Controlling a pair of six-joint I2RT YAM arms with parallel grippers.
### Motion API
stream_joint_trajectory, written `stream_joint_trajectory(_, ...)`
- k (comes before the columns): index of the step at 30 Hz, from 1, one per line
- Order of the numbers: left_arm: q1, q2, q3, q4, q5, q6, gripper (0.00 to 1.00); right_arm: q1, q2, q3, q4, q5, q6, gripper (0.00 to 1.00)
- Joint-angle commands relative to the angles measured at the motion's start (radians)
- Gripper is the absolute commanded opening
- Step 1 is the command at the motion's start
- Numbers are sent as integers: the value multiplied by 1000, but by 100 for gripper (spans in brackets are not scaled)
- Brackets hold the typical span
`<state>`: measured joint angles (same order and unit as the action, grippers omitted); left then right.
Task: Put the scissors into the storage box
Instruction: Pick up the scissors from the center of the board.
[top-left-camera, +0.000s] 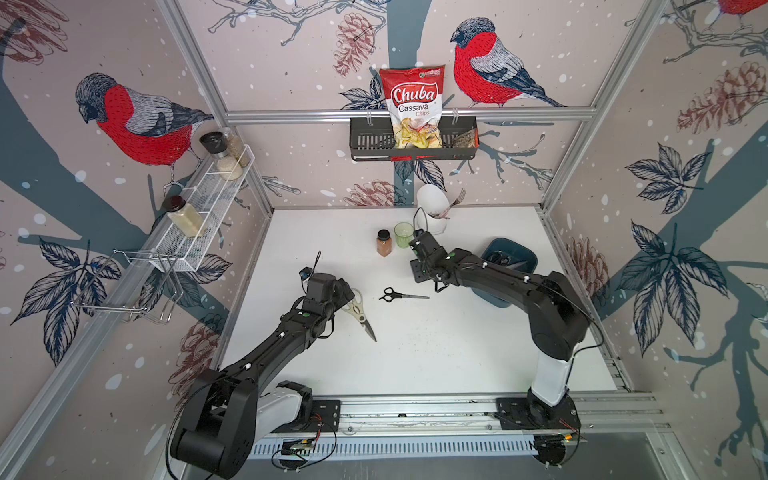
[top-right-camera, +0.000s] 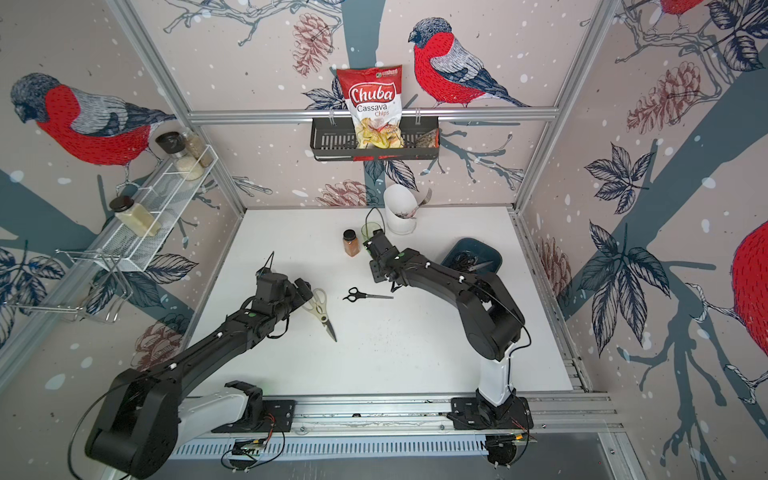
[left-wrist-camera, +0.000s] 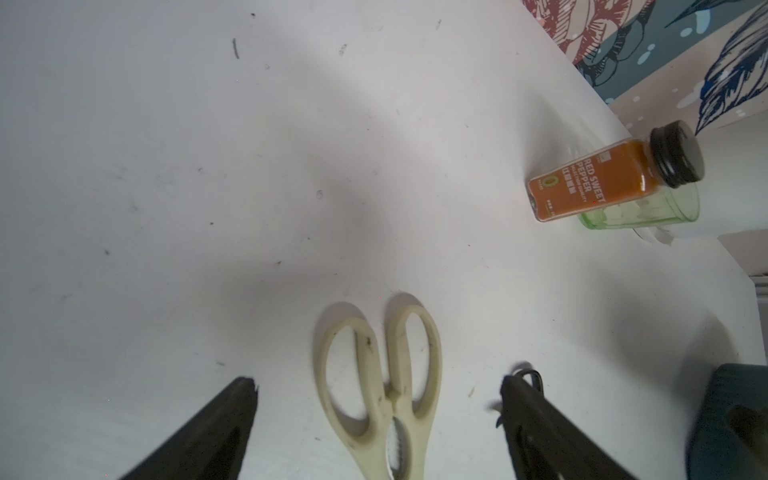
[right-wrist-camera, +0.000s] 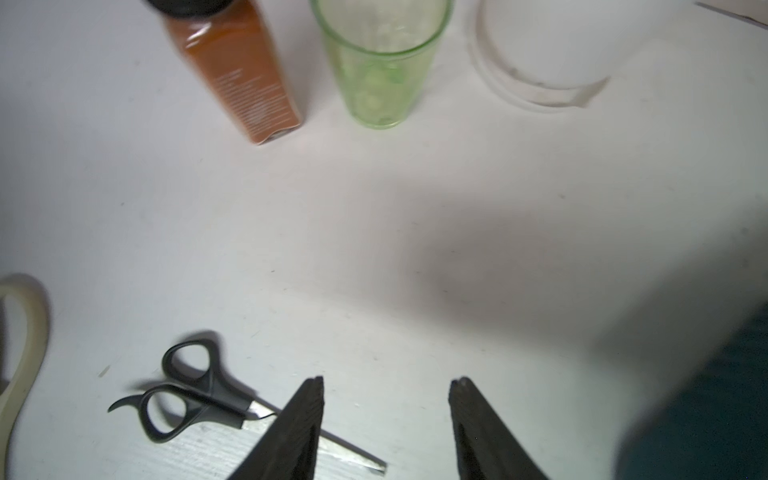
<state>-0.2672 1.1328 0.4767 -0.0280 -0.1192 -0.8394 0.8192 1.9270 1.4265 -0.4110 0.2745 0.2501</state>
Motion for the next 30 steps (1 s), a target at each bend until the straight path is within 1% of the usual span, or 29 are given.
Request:
stream_joint_trajectory(1,21,-33,-19,-15,-11,-37,95,42,73,75,-74,-34,-60,52)
stream_joint_trajectory(7,46,-88,-50,-26,-47,-45,95,142,196,210,-134,-108,-76,47)
stream_joint_trajectory(11,62,-105,-61,-28,-35,-42,95,182,262,283,-163,-158,-78,42)
stream_joint_trajectory(14,72,-114,-64,-28,-20,-30,95,184,299,332,-201,-182,-70,38)
stream_joint_trajectory(19,82,-117,-66,-26,-4,-22,95,184,322,367,-252,-185,-69,33)
stream_joint_trajectory(24,85,-116,-67,-19,0,-21,95,184,324,370,-282,-204,-72,32)
stream_joint_trajectory(30,87,-115,-66,-17,5,-18,95,178,327,365,-289,-196,-84,32)
